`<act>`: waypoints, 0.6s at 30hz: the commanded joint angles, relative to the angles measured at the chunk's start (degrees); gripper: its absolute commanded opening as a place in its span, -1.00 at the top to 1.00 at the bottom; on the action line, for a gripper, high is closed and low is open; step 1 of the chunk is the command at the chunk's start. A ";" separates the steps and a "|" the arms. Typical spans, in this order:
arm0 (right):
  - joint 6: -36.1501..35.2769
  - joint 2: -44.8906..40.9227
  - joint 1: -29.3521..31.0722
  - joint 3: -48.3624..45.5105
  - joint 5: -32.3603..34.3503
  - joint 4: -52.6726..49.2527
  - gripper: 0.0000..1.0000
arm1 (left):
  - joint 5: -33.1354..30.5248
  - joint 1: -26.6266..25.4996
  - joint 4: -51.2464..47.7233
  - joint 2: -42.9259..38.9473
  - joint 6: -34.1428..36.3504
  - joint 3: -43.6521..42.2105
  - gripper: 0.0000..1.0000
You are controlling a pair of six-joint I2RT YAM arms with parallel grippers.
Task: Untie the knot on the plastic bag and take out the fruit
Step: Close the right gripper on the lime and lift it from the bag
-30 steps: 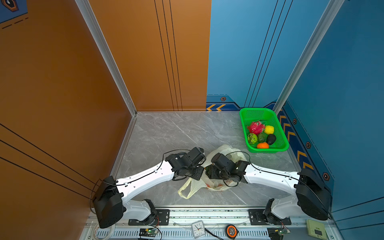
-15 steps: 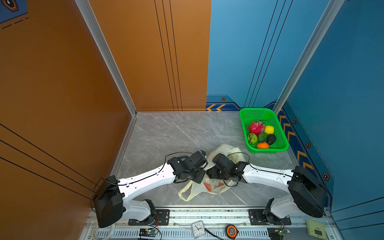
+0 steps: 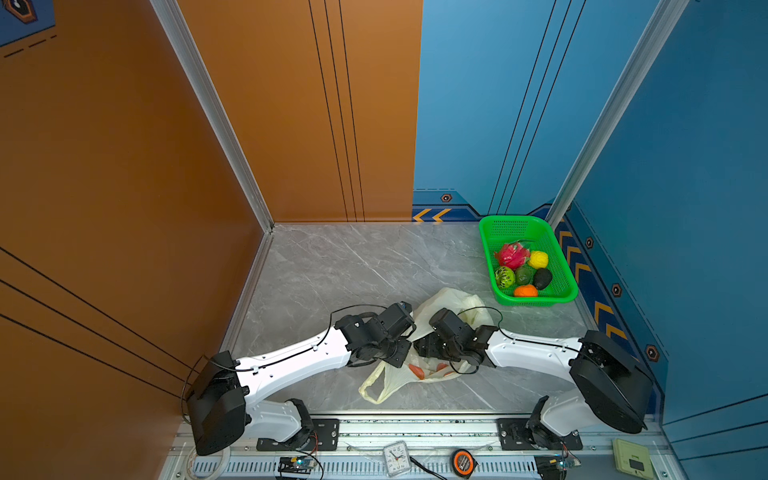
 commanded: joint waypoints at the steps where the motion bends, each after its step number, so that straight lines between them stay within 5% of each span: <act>1: -0.28 0.34 -0.78 0.53 0.65 -1.10 -0.55 | -0.84 -0.48 -1.54 -1.07 -0.75 -0.79 1.00; 9: -1.90 3.25 0.13 4.55 0.81 -4.76 -0.11 | -1.07 -0.52 -1.49 -1.13 -0.67 -0.49 1.00; 18: -1.93 -9.26 3.78 8.04 3.90 -16.58 -0.07 | -1.06 0.49 -1.53 0.10 -1.72 1.03 1.00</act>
